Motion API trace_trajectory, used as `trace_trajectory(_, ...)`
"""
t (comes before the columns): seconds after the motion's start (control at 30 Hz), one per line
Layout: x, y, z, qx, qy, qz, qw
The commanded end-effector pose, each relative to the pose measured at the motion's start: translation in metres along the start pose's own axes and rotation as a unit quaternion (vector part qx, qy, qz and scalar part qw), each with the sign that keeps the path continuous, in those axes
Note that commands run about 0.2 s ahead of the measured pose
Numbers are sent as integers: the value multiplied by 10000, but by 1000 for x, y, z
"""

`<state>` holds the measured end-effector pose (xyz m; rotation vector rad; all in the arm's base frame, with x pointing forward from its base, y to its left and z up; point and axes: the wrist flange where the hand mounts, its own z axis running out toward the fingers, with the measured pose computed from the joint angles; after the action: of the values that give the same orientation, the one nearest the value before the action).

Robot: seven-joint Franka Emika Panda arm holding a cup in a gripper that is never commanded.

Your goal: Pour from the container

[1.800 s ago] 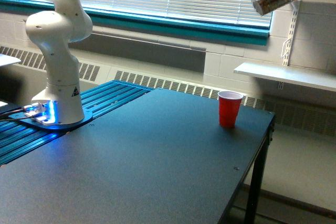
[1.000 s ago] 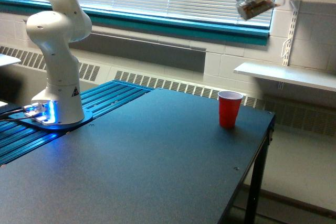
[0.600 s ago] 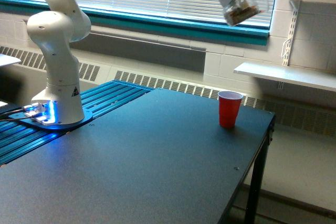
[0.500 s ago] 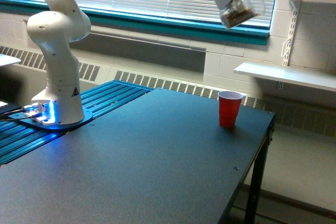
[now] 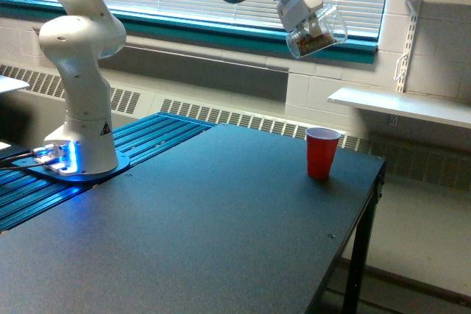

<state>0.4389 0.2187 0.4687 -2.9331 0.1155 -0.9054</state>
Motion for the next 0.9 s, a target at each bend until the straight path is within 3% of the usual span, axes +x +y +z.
trace_trajectory(0.03, -9, -5, 5, 20, -13, -263, 9997)
trace_trajectory(0.9, -42, -9, 65, -362, -594, -578, 9959)
